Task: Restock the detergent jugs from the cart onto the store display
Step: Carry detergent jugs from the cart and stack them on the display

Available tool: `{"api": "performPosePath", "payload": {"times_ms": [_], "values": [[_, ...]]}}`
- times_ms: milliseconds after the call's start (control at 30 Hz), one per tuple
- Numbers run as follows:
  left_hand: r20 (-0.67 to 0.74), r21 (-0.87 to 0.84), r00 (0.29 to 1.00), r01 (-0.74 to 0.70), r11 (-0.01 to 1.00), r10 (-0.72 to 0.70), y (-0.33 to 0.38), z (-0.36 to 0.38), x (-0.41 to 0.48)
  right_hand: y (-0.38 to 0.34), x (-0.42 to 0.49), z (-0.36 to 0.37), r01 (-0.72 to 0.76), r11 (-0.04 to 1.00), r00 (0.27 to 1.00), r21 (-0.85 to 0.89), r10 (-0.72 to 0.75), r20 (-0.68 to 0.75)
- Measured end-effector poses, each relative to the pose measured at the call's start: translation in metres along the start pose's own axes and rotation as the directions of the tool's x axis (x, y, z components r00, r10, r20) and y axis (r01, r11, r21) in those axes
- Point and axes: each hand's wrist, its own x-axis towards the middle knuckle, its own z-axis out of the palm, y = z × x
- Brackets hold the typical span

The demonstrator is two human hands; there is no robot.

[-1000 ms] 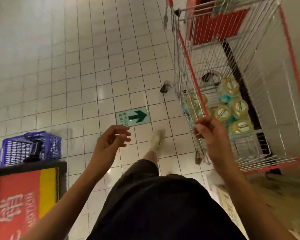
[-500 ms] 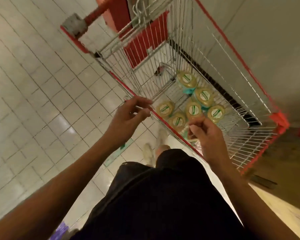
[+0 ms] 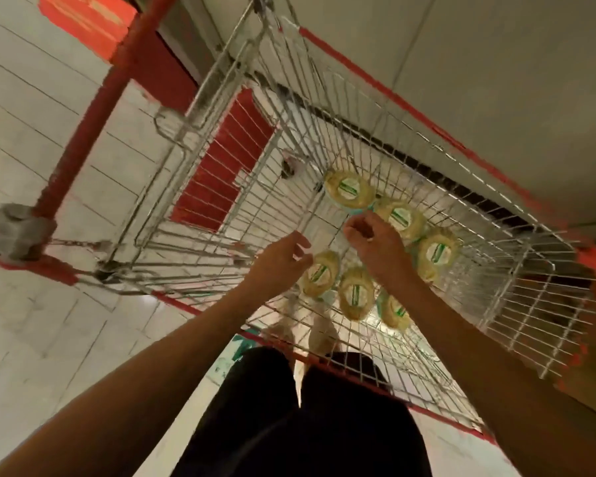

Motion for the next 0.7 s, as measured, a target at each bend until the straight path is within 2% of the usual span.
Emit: {"api": "performPosePath", "payload": {"times_ms": [100,200,267,400,467,567,633,700], "values": [[0.049,0.18,0.997,0.053,0.982,-0.063,-0.029,0.031,0.062,0.022,0.075,0.018,-0.105,0.994,0.994,-0.022,0.105,0.022],[0.179,0.387,0.974,0.058,0.92,-0.137,-0.061,0.079,0.114,0.052,0.137,0.038,-0.154,0.987,0.988,-0.034,0.154,-0.019],[0.242,0.416,0.943,0.113,0.902,-0.23,-0.079,0.113,0.144,0.081,0.175,0.05,-0.169,0.981,0.985,-0.099,0.166,-0.039],[0.276,0.375,0.898,0.228,0.899,-0.343,-0.114,0.179,0.182,0.148,0.244,0.061,-0.197,0.911,0.98,-0.362,0.179,-0.083],[0.219,0.395,0.904,0.263,0.88,-0.368,-0.129,0.208,0.193,0.176,0.278,0.063,-0.182,0.827,0.983,-0.533,0.152,-0.1],[-0.008,0.416,0.953,0.277,0.866,-0.301,-0.147,0.238,0.202,0.207,0.325,0.064,-0.129,0.668,0.991,-0.733,0.059,-0.12],[-0.112,0.397,0.962,0.273,0.876,-0.249,-0.161,0.245,0.206,0.219,0.348,0.063,-0.114,0.603,0.99,-0.79,0.004,-0.14],[-0.187,0.378,0.97,0.219,0.9,-0.157,-0.176,0.244,0.214,0.223,0.364,0.064,-0.129,0.585,0.988,-0.801,0.002,-0.157]]}}
